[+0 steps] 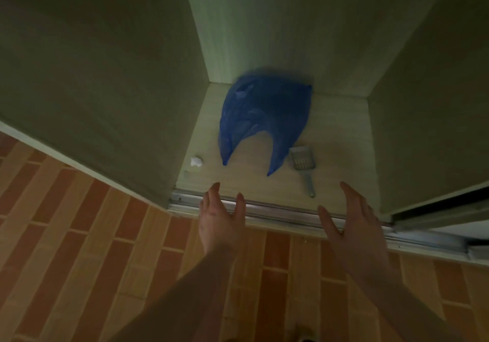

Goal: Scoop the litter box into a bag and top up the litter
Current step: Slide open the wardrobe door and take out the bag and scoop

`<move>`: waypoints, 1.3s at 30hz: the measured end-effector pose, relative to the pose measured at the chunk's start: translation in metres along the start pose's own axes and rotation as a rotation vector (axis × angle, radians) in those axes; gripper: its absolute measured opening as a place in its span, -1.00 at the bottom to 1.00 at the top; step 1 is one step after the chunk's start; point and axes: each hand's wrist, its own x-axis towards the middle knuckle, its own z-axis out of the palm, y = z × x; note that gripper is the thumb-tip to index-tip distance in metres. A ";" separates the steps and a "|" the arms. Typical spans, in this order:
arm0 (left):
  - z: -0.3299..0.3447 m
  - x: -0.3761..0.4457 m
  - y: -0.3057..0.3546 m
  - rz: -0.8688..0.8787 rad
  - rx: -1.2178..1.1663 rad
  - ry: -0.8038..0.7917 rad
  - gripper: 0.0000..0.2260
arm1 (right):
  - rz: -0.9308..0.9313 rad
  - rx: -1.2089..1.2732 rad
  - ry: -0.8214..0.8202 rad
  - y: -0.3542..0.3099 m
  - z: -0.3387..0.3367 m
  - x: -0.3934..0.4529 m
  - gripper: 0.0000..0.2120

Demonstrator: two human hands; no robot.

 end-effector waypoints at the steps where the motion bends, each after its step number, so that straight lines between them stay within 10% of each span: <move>1: 0.008 0.005 -0.007 -0.001 0.010 -0.008 -0.43 | 0.021 0.002 -0.003 0.009 0.013 0.006 -0.34; 16: 0.142 0.075 -0.031 -0.027 0.022 -0.016 -0.27 | 0.212 -0.035 -0.042 0.083 0.162 0.114 -0.32; 29: 0.199 0.145 -0.046 -0.246 0.122 -0.099 0.36 | 0.219 -0.148 -0.136 0.097 0.193 0.182 -0.38; 39: 0.202 0.175 -0.068 -0.165 0.130 -0.062 -0.23 | 0.315 -0.027 -0.096 0.098 0.199 0.183 -0.70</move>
